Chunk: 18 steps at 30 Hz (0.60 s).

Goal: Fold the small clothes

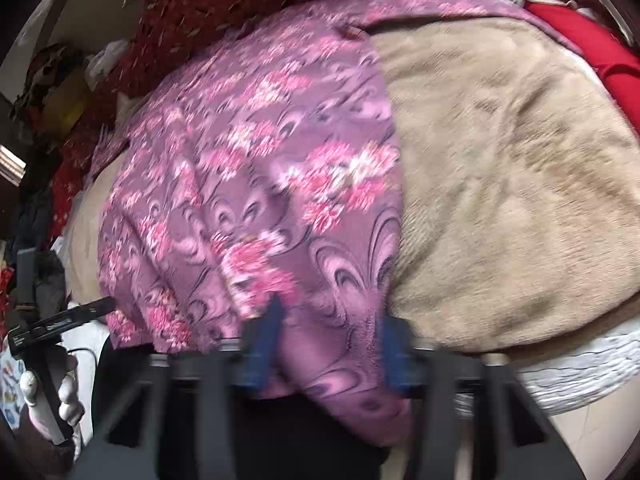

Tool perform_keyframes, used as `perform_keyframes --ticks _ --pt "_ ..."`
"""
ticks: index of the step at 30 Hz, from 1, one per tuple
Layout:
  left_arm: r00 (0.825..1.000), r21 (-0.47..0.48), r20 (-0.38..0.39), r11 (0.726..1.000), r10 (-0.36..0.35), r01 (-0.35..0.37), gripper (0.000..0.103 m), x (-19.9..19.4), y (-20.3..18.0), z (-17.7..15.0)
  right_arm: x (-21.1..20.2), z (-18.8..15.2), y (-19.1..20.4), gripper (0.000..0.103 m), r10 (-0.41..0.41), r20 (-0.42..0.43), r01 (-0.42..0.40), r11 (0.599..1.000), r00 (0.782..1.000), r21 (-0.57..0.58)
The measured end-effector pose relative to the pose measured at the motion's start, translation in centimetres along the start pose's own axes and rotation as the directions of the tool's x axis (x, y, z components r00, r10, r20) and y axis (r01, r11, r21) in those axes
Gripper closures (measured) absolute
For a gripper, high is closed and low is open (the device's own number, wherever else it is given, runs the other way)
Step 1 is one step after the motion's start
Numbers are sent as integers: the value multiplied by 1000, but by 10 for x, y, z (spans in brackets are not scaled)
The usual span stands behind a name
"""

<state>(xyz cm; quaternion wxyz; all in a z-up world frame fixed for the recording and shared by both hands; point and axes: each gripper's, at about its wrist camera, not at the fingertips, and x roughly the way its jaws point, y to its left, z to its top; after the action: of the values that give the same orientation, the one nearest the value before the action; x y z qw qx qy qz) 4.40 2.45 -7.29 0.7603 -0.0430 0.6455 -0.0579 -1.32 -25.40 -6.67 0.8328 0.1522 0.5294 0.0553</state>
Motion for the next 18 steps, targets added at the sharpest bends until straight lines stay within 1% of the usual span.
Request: perform_keyframes --ticks 1,3,4,5,7,8,10,12,13,14,15,16,17,18 --pt "1000 21 -27 1000 -2 3 100 4 -3 -1 -1 0 0 96 11 9 -11 1000 1000 -5" --pt "1000 23 -3 1000 -6 6 100 -3 -3 -3 -10 -1 -4 97 58 44 -58 998 997 8" --pt "1000 12 15 1000 -26 25 101 -12 1 -5 -19 0 -7 97 89 67 -90 996 994 18" --pt "998 -9 39 999 -51 51 101 -25 8 -7 -34 0 -10 97 136 102 -140 990 985 28" --pt "991 -44 87 994 -100 104 101 -51 24 -12 -60 0 -13 97 187 159 -194 981 969 30" --pt "988 -63 108 991 -107 114 101 -62 33 -14 -75 -1 -15 98 196 190 -204 979 962 22" --pt "988 -88 130 991 -87 99 100 -74 49 -19 -96 -3 -22 100 190 221 -199 980 957 20" --pt "991 -117 109 990 -71 84 100 -71 60 -24 -98 -4 -32 101 172 208 -185 982 963 45" --pt "995 -133 84 989 -49 60 100 -63 65 -26 -94 -6 -38 101 157 193 -171 983 969 61" --pt "998 -146 60 989 -32 40 100 -56 71 -26 -85 -9 -43 101 140 169 -155 985 976 81" --pt "999 -163 35 986 -33 38 100 -49 76 -27 -73 -12 -49 101 123 136 -138 985 983 107" --pt "998 -178 24 982 -61 65 99 -47 80 -30 -63 -12 -52 101 114 103 -127 984 988 127" --pt "996 -188 36 978 -87 92 99 -50 83 -32 -53 -14 -55 101 99 66 -108 984 993 144" --pt "993 -190 53 975 -103 111 98 -54 88 -32 -53 -12 -58 100 89 52 -96 984 995 151"
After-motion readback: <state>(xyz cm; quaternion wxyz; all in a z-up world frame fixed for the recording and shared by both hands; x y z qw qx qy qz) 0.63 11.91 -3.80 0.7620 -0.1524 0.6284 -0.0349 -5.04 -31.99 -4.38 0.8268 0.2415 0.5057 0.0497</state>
